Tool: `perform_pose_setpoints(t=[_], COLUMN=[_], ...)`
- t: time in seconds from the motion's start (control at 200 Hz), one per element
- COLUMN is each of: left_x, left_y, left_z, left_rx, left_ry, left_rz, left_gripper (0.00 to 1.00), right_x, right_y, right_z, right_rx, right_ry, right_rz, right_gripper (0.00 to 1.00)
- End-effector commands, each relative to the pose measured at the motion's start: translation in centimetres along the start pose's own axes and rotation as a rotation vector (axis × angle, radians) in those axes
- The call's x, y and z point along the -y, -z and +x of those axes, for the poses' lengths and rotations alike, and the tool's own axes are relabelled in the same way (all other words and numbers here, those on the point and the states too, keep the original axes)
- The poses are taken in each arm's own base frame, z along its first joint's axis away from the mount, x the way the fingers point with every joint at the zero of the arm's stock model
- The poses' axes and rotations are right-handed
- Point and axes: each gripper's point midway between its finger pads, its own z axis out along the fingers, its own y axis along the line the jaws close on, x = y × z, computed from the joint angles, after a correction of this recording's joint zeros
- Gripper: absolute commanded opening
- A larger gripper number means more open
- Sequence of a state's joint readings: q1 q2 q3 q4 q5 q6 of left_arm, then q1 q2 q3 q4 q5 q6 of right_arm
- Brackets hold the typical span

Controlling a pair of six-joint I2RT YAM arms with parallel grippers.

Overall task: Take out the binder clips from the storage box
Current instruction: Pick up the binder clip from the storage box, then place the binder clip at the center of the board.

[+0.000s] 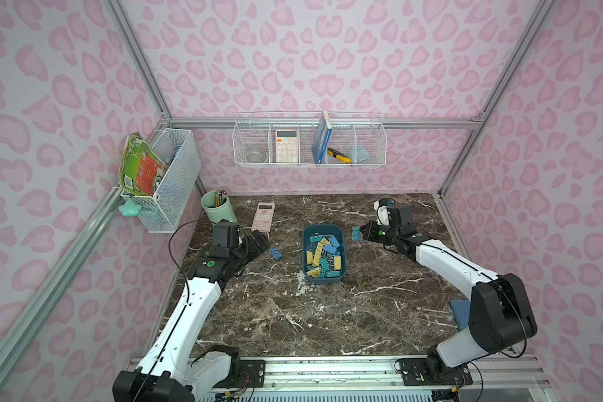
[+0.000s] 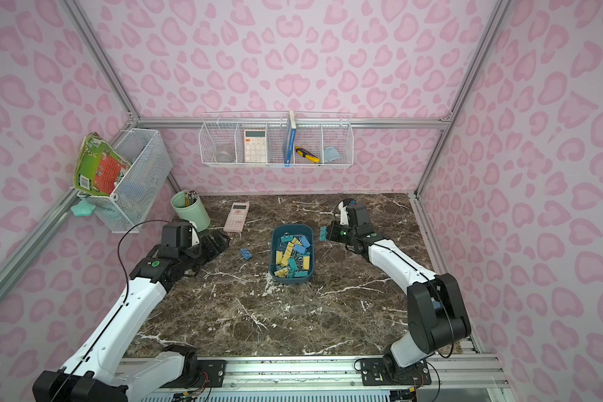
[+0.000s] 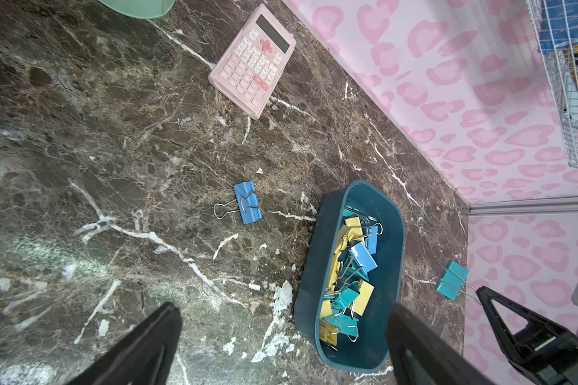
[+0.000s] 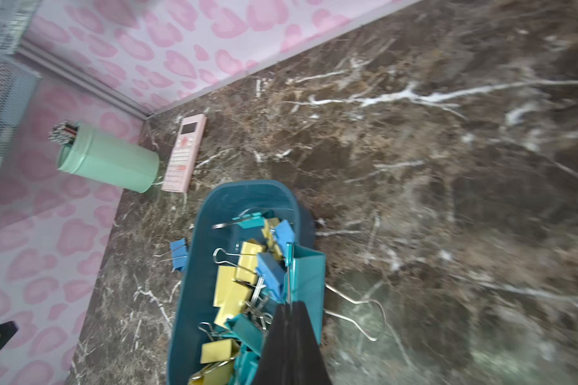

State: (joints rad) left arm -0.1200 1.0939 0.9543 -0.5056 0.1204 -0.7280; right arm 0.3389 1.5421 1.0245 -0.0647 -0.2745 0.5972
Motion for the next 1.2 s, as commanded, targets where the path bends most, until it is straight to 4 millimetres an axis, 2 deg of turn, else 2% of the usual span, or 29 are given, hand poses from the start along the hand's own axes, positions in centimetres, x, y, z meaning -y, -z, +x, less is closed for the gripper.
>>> perform_pose_setpoints(t=[0.0, 0.155, 0.295, 0.65, 0.865, 0.935, 1.005, 1.045, 1.115, 1.195], left_x=[1.0, 1.4, 1.6, 2.2, 3.1, 3.4, 3.8, 4.1, 4.6, 5.3], left_y=[-0.3, -0.9, -1.1, -1.0, -1.2, -1.3, -1.6, -1.8, -2.3, -3.1], left_z=[-0.2, -0.1, 0.1, 0.9, 1.6, 1.8, 2.1, 2.3, 2.6, 3.1], left_rx=[-0.011, -0.037, -0.052, -0.09, -0.125, -0.134, -0.148, -0.158, -0.18, -0.214], left_ry=[-0.013, -0.016, -0.017, -0.035, -0.064, -0.077, -0.084, -0.087, -0.09, -0.094], left_rz=[0.035, 0.04, 0.043, 0.062, 0.084, 0.087, 0.093, 0.097, 0.103, 0.108], left_gripper=[0.99, 0.99, 0.99, 0.97, 0.94, 0.93, 0.93, 0.92, 0.9, 0.87], right_x=[2.3, 4.8, 5.5, 6.5, 7.6, 7.5, 6.9, 6.6, 5.8, 4.9], right_y=[0.3, -1.0, -3.1, -6.5, -7.0, -6.7, -6.1, -5.7, -4.8, -3.9], right_z=[0.3, 2.0, 3.1, 2.7, 2.7, 2.3, 1.7, 1.4, 0.7, 0.3], right_rx=[0.011, -0.025, -0.068, -0.098, -0.112, -0.105, -0.095, -0.087, -0.069, -0.052], right_ry=[-0.02, -0.061, -0.087, -0.079, -0.079, -0.073, -0.059, -0.053, -0.033, -0.008], right_rz=[0.013, 0.02, 0.0, -0.008, 0.01, 0.012, 0.006, 0.007, 0.006, 0.01], right_gripper=[0.0, 0.0, 0.0, 0.0, 0.0, 0.07, 0.34, 0.44, 0.53, 0.57])
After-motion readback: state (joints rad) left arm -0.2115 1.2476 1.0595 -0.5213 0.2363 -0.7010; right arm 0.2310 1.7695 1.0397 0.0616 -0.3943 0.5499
